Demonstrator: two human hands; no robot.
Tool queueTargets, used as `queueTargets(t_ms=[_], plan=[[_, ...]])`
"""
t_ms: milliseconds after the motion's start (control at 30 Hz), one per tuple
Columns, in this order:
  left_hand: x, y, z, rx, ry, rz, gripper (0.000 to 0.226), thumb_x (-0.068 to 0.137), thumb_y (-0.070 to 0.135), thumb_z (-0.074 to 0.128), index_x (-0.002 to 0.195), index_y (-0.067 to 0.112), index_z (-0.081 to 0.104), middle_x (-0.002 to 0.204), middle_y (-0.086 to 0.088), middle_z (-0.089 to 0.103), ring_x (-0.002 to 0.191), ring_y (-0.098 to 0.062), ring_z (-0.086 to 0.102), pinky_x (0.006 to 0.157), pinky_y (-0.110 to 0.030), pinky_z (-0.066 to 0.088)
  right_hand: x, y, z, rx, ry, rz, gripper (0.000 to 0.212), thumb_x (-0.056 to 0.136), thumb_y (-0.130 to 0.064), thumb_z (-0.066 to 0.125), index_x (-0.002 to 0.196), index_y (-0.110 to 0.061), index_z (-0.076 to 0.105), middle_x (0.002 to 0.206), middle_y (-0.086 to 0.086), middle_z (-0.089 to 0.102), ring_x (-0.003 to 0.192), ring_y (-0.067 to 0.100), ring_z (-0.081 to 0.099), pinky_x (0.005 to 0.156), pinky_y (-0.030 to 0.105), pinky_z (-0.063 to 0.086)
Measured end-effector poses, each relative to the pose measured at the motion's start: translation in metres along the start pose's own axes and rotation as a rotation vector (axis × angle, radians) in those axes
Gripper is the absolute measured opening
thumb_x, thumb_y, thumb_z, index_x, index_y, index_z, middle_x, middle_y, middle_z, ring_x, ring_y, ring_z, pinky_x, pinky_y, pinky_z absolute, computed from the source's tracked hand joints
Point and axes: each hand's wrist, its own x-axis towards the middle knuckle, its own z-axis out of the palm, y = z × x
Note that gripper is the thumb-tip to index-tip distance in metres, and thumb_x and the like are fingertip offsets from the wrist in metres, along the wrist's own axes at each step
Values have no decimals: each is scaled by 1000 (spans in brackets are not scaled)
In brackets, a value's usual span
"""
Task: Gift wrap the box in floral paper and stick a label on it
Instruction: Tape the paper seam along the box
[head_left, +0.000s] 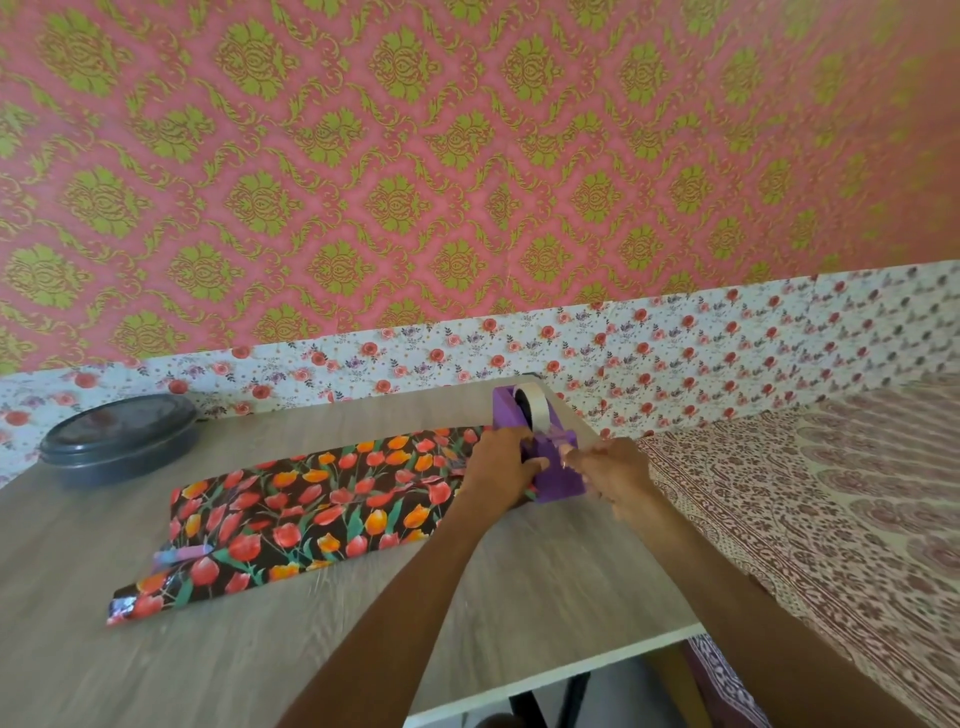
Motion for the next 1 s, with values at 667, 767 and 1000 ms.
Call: queueTargets(t_ms=[667,767,1000], plan=[[-71,-73,-111,152,139,-144,23,92,15,54,108,16,71,107,0,71,91,-17,66,80,-32,56,-48,-57,23,-359,-459,-611,76,93,-18,64,153,-32,19,75,4,66,71,11,60,79,26,48],[-88,-92,-125,169,149,-193,23,91,10,50,98,12,72,97,-6,73,83,-21,66,75,-33,56,-57,-79,48,-249,-533,-600,79,94,-17,64,156,-24,15,85,1,69,87,18,65,87,34,49],[-109,-117,-131,144,163,-145,19,96,15,57,100,20,75,89,6,67,70,-4,53,54,-8,34,-41,-109,94,-324,-757,-472,78,95,-20,64,154,-25,14,97,-3,69,95,21,64,85,34,47]])
